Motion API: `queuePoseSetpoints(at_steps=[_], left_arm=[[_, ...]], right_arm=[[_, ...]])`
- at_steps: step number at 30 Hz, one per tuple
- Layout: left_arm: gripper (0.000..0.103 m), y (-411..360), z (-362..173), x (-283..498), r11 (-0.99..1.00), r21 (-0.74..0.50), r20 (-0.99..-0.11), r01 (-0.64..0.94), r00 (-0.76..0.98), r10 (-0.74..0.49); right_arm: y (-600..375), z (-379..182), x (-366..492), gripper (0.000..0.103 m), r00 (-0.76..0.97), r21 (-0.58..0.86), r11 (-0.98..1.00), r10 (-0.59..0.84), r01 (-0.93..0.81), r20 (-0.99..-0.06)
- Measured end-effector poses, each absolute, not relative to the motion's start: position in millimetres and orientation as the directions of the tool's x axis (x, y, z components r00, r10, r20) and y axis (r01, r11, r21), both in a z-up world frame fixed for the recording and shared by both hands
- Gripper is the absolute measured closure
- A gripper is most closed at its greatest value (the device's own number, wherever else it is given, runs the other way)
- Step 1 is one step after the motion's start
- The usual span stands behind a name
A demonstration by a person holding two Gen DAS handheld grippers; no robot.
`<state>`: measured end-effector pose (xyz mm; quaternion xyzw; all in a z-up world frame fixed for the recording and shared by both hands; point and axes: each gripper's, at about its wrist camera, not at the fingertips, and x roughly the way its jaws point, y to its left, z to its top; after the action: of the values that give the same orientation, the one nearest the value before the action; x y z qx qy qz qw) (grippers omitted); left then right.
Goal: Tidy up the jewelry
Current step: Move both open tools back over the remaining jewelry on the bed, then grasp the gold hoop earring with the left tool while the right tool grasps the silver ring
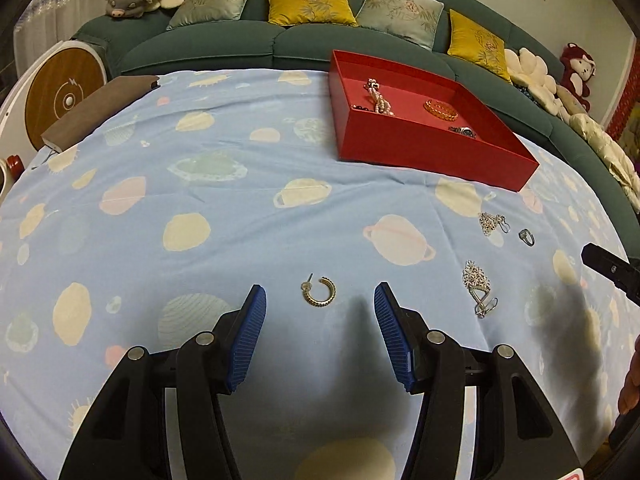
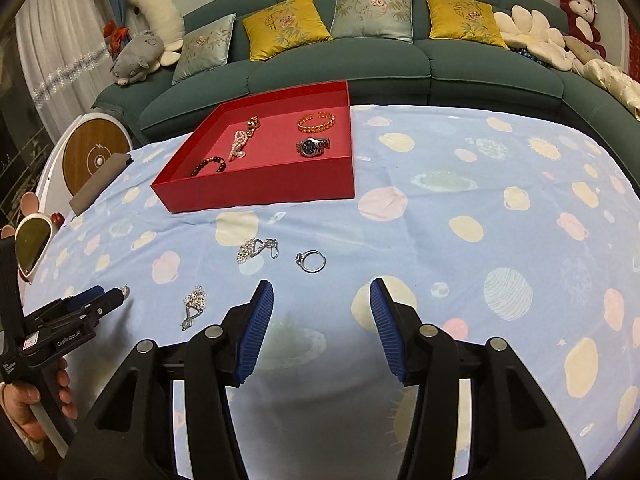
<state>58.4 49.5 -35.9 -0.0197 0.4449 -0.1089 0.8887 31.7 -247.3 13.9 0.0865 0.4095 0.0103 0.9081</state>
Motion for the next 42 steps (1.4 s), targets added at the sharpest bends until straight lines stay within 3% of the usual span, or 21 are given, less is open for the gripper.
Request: queuePoseSetpoints(at_steps=[4,11,26,32,42], left_arm=[[0.057,43,-40,60,0.973,-0.127,-0.786,0.192,0.579,-0.217],[0.089,40,-41,62,0.97,-0.122,-0.774,0.212,0.592,-0.226],[0.089,39,-34,64,0.961,-0.155,-0.773,0.229,0.578,-0.263],[0.089,40,-31,67,0.958,-0.165,-0.768,0.232,0.58,-0.273],[0.089,40,-30,69,0.957,-0.171,-0.767,0.235,0.577,-0.279]], right_arm=[[-248,8,36,0.054,0.652,0.18,0.982,0.099,0.058,-0.752],[-239,0,40,0.054,0.635,0.169,0.985,0.109,0.035,-0.765],[-223,-22,79,0.055,0.622,0.125,0.992,0.096,0.003,-0.777],[-225,-31,90,0.069,0.619,0.107,0.994,0.074,0.017,-0.782],[-227,-31,91,0.079,0.626,0.086,0.996,0.058,0.015,-0.778]])
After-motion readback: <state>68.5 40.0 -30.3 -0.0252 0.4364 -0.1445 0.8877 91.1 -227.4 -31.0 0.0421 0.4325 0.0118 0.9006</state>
